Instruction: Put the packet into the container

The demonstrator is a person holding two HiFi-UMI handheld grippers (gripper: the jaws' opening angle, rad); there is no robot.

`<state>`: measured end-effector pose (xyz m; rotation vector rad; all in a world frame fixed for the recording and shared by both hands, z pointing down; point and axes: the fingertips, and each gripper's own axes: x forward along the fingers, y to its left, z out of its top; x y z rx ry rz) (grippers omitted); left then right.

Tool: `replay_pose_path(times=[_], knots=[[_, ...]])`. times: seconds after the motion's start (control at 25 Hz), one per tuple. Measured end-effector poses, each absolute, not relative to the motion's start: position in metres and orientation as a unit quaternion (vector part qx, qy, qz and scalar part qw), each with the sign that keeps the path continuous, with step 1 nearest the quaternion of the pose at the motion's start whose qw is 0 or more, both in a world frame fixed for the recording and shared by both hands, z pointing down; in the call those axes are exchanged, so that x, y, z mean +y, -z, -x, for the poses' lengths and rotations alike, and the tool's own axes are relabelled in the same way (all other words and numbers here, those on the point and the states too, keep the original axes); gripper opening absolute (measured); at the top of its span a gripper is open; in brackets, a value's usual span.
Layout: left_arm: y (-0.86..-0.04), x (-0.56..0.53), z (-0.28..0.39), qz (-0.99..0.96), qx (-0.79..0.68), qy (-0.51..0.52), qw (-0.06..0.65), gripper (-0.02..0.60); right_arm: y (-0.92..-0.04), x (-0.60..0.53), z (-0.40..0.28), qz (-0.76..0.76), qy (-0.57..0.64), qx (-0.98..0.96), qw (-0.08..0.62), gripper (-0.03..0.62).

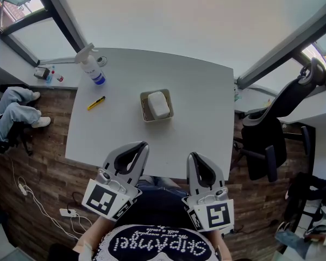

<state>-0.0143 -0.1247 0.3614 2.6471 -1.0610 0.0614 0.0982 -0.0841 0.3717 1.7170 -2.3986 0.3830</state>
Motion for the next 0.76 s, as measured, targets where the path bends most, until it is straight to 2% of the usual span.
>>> replay_pose_path(times=[0.76], knots=[[-0.3635, -0.1295, 0.013, -0.918, -0.366, -0.025, 0.147, 0.008, -0.3738, -0.0915, -0.1012, -0.574, -0.13, -0.803, 0.09, 0.02]])
